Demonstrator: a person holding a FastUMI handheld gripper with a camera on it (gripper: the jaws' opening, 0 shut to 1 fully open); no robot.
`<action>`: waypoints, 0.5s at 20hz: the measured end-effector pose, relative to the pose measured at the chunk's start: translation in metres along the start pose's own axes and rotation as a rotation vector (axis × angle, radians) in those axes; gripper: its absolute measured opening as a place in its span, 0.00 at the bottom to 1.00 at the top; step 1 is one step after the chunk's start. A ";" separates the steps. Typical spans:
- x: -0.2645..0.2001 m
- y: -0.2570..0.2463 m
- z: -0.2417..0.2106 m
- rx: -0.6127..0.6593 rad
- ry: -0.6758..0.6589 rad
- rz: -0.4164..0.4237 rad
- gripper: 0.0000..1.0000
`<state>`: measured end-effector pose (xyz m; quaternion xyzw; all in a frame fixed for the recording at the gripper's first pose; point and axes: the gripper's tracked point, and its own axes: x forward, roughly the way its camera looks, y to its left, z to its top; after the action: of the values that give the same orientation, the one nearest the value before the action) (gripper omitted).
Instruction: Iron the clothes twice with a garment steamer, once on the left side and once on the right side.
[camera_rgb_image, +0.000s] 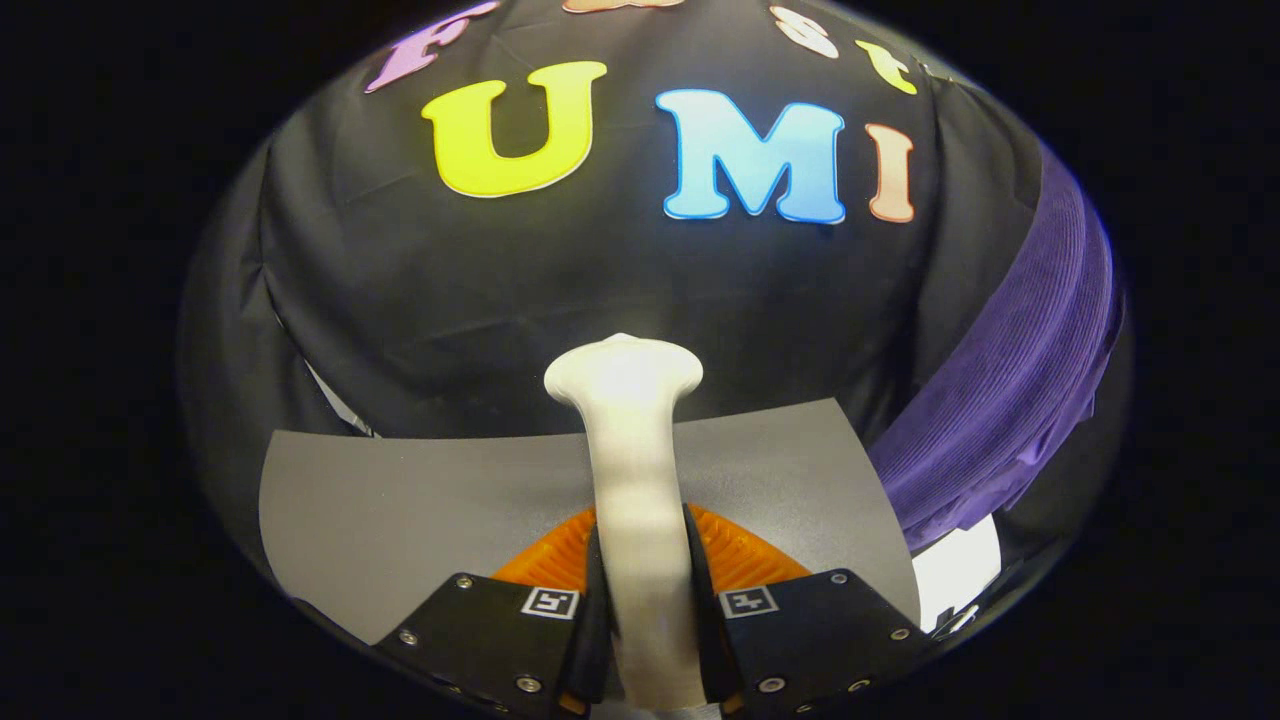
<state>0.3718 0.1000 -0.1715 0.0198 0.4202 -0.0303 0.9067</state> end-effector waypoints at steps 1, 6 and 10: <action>0.001 0.000 0.001 -0.007 -0.024 0.004 0.36; -0.013 0.002 0.011 -0.030 -0.112 0.033 0.35; -0.052 -0.001 0.024 0.020 -0.255 0.091 0.35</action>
<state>0.3569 0.0997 -0.1165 0.0438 0.2998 0.0042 0.9530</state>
